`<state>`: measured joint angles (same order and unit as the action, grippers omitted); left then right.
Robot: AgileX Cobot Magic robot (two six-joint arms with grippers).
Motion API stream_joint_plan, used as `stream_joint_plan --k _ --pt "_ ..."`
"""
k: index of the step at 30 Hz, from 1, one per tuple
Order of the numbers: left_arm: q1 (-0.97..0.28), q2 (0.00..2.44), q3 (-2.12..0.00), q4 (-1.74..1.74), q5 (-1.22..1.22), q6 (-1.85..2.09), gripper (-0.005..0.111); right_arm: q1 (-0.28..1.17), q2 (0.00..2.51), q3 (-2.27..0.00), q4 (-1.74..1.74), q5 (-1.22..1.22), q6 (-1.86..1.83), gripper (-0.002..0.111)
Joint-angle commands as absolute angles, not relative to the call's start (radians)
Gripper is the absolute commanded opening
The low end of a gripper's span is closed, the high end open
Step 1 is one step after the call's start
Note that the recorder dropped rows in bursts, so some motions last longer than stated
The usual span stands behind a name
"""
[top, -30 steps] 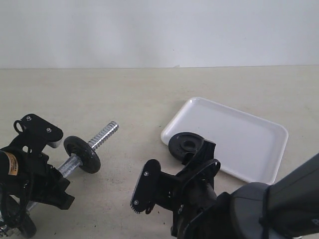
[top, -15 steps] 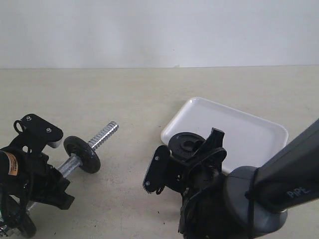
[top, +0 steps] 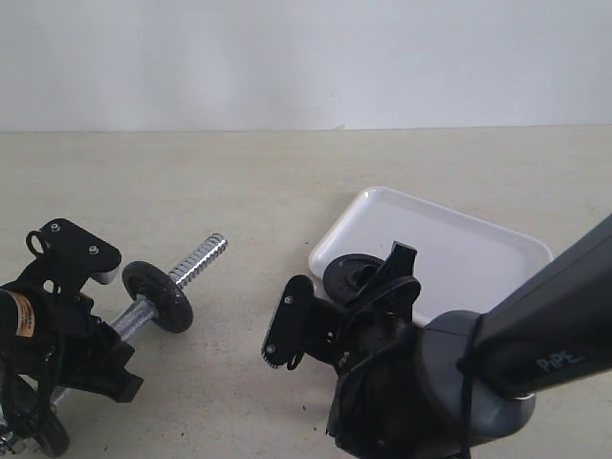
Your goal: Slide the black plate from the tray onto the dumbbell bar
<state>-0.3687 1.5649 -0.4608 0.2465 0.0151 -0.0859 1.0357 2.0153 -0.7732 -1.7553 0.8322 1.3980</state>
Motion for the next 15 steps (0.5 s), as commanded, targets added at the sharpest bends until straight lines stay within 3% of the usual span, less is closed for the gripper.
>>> stream_joint_plan --k 1,15 --pt "-0.369 1.535 -0.494 0.243 -0.342 -0.082 0.004 1.028 2.023 -0.794 -1.744 0.813 1.358 0.058" --pt "-0.369 1.535 -0.494 0.243 -0.343 -0.08 0.004 0.948 2.025 -0.811 -1.744 0.779 1.352 0.058"
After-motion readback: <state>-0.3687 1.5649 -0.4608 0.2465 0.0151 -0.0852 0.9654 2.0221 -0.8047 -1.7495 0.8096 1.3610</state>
